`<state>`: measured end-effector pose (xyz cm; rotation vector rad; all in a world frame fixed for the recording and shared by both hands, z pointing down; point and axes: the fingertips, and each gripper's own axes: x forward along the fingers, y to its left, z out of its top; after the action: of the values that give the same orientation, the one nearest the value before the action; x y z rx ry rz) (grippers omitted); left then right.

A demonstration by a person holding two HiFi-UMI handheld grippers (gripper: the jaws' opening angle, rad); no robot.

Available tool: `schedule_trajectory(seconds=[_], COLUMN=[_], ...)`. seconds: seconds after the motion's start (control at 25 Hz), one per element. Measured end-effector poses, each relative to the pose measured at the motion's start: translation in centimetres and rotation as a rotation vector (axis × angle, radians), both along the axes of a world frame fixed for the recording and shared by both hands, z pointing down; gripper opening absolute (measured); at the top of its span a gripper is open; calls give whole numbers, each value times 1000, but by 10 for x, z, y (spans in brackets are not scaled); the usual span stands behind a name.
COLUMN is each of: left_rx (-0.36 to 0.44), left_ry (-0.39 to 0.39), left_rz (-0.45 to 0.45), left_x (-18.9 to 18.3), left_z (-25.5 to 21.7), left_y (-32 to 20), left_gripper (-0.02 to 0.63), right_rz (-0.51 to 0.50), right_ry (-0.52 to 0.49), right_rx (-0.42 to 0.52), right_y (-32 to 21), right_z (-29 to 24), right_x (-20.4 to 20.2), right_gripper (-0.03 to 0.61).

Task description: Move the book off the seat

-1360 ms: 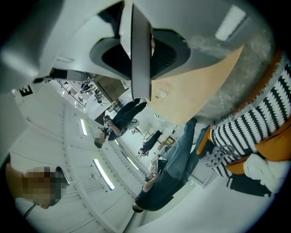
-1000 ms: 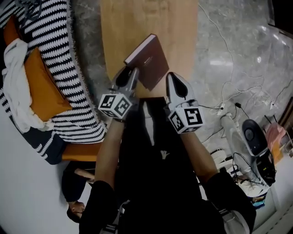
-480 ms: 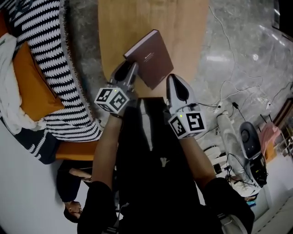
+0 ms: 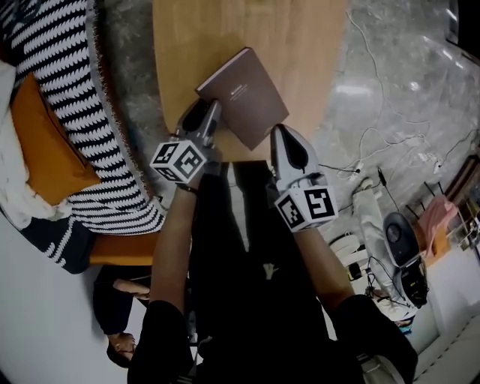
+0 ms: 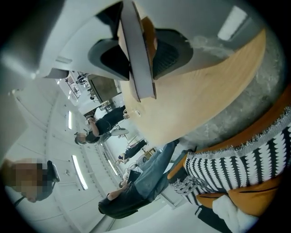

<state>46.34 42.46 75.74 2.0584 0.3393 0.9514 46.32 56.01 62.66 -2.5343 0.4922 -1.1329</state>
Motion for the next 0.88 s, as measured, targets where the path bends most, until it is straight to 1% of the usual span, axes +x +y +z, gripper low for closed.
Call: schedule_trajectory(seconds=[0.36, 0.52, 0.64, 0.88], left_rx=[33, 34, 34, 83], left_ry=[-89, -115, -137, -153], left_rz=[-30, -16, -23, -41], left_x=[-10, -16, -21, -23], left_z=[29, 37, 43, 50], left_y=[-10, -11, -13, -27], left_gripper=[198, 206, 209, 199], right_rz=[-10, -10, -15, -14], right_ry=[-11, -15, -17, -26], right_rx=[-8, -7, -5, -12], right_y=[0, 0, -3, -7], right_z=[5, 6, 7, 12], right_x=[-1, -3, -4, -5], right_gripper=[8, 8, 8, 8])
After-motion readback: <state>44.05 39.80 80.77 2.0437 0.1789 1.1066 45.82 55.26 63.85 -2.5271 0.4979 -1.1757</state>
